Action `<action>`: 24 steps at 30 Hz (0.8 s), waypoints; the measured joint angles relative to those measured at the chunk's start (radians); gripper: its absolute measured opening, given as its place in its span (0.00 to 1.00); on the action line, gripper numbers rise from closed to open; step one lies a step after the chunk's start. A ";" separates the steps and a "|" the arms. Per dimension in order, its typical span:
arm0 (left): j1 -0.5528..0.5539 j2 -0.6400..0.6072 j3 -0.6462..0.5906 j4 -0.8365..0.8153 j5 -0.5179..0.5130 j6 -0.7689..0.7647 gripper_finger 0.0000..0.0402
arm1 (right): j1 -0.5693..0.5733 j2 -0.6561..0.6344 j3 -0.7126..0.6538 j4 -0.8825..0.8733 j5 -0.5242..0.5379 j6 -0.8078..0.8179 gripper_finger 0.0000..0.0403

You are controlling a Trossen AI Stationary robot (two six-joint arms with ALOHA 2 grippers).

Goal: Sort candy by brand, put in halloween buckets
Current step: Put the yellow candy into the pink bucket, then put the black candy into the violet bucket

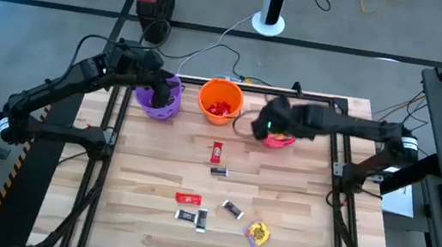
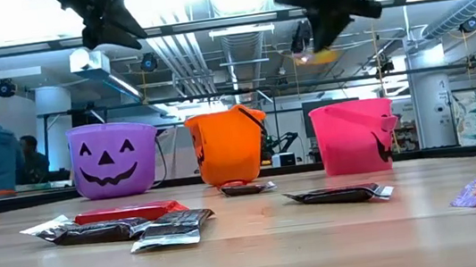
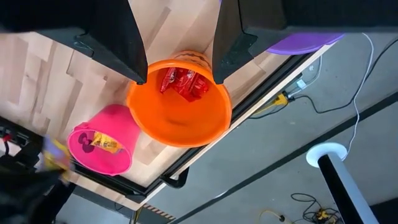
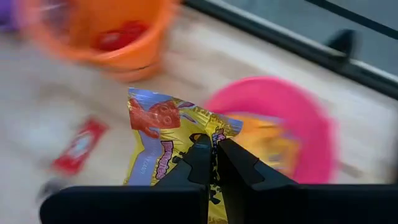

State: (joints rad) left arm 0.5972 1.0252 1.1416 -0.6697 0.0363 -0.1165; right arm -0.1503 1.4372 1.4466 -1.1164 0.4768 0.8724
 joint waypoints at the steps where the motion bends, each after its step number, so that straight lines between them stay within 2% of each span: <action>1: -0.001 -0.002 0.000 0.000 0.000 -0.004 0.41 | -0.033 0.000 0.002 -0.023 0.000 -0.003 0.03; 5: -0.009 -0.013 0.000 -0.003 0.001 -0.025 0.41 | -0.138 0.017 -0.017 -0.062 -0.002 -0.020 0.03; 9: -0.027 -0.031 0.000 -0.011 0.002 -0.036 0.41 | -0.191 0.044 -0.027 -0.066 -0.067 -0.039 0.05; 20: -0.065 -0.048 0.000 -0.052 0.002 -0.050 0.41 | -0.232 0.097 -0.027 -0.089 -0.109 -0.064 0.32; 24: -0.076 -0.051 0.000 -0.094 0.002 -0.039 0.41 | -0.189 0.068 -0.028 -0.058 -0.127 -0.087 0.38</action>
State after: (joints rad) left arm 0.5212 0.9746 1.1419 -0.7633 0.0383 -0.1556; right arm -0.3390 1.5050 1.4189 -1.1740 0.3497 0.7854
